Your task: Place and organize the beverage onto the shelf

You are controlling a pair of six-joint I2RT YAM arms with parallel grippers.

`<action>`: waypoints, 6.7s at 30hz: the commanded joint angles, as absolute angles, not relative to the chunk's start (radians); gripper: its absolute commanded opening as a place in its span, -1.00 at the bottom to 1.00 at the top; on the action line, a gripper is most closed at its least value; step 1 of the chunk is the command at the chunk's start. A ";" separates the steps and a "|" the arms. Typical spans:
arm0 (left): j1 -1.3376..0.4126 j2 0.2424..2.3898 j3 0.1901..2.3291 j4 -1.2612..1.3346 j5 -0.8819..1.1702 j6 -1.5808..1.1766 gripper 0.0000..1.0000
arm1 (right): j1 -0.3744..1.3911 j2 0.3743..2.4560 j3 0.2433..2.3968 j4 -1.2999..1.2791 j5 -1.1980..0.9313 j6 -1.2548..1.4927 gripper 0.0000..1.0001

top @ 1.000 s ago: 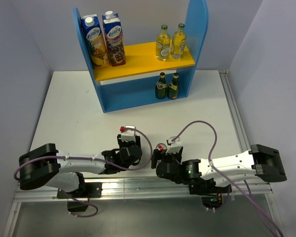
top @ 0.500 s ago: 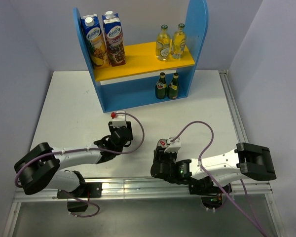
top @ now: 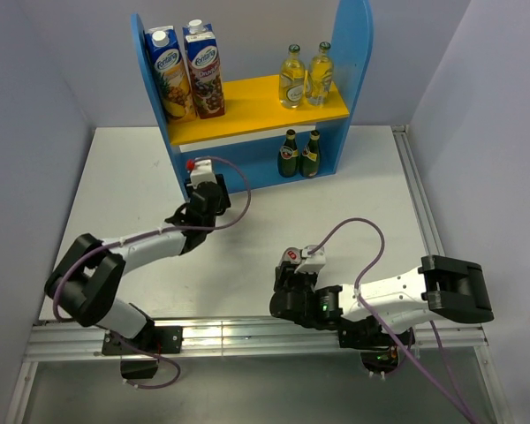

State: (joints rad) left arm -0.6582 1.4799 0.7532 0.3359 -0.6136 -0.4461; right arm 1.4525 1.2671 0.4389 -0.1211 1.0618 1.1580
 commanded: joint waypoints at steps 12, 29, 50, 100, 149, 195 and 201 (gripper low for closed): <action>-0.489 1.755 1.054 0.436 -0.568 -0.405 -0.99 | 1.529 1.348 0.388 -0.196 1.023 1.345 -1.00; -0.454 1.876 1.109 0.525 -0.653 -0.396 -0.99 | 1.591 1.447 0.393 -0.204 1.034 1.439 -1.00; -0.460 1.888 1.141 0.443 -0.640 -0.402 0.99 | 1.623 1.447 0.413 -0.305 1.065 1.525 -1.00; -0.928 0.612 0.937 -0.649 -1.019 -0.581 0.99 | 0.904 1.876 1.431 0.195 0.745 0.290 -1.00; -0.756 0.571 0.856 -0.522 -0.853 -0.492 0.99 | 0.856 2.316 1.921 0.072 0.678 0.495 0.21; -0.703 0.480 0.825 -0.384 -0.583 -0.403 0.99 | 1.345 1.372 1.186 -0.355 1.178 0.646 0.93; -0.701 0.459 0.870 -0.263 -0.466 -0.367 0.99 | 1.575 1.131 1.316 -0.845 1.521 0.784 0.93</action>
State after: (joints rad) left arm -0.7059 0.4706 0.8257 -0.3862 -0.5606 -0.4084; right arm 1.5127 1.2076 1.2430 -0.5243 1.2465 0.6815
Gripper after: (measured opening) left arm 0.993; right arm 0.965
